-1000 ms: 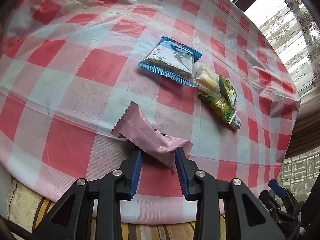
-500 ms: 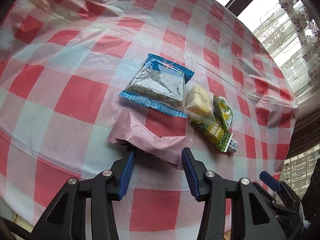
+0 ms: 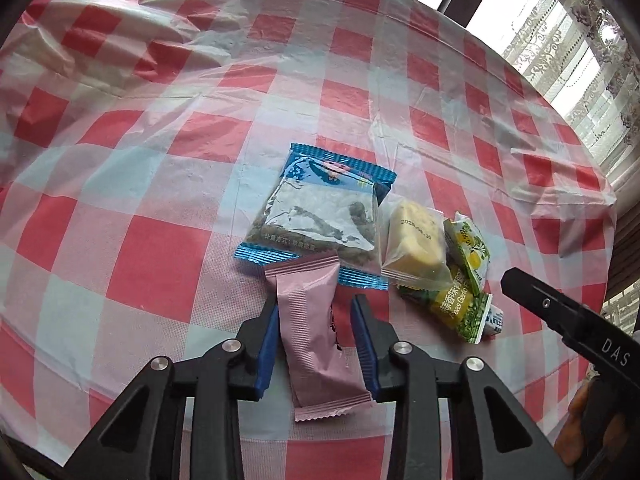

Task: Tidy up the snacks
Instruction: 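Grasp the pink wrapper with left tool while right tool grasps green-white snack packet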

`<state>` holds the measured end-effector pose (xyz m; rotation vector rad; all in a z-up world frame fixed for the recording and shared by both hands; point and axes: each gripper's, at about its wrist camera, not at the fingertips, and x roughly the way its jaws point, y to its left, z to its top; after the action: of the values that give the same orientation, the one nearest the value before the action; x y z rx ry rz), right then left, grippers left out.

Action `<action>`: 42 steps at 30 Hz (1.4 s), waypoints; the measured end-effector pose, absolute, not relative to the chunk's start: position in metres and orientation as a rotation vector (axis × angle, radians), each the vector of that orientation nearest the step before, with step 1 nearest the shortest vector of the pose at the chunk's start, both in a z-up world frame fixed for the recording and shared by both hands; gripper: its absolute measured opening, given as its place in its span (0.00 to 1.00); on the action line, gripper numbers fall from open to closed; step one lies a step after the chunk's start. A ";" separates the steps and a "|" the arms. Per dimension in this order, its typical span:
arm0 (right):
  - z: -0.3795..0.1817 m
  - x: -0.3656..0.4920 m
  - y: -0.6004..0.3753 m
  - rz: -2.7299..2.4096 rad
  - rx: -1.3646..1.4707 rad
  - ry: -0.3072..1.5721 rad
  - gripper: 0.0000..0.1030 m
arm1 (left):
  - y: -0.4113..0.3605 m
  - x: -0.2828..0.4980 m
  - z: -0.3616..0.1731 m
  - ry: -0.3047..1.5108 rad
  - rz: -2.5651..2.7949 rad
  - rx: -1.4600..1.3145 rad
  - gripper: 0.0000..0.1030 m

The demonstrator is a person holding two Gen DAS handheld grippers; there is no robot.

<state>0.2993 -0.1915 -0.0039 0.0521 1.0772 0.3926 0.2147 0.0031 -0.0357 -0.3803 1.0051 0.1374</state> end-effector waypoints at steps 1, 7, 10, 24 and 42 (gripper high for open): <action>-0.006 0.303 -0.188 0.390 0.047 1.077 0.72 | 0.003 0.215 -0.036 1.003 0.142 -0.364 0.24; -0.018 0.322 -0.174 0.369 0.071 1.105 0.72 | 0.002 0.212 -0.037 0.978 0.131 -0.334 0.23; -0.021 0.326 -0.168 0.351 -0.018 1.098 0.72 | 0.004 0.212 -0.037 0.972 0.121 -0.344 0.23; -0.004 0.338 -0.217 0.225 0.045 1.062 0.72 | 0.010 0.209 -0.039 0.958 0.097 -0.390 0.23; -0.030 0.356 -0.189 0.200 -0.044 1.071 0.44 | 0.012 0.207 -0.037 0.950 0.087 -0.395 0.22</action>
<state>0.3558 -0.1888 -0.0302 -0.0443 1.0711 0.1995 0.2066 0.0117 -0.0373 -0.3952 0.9499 0.0866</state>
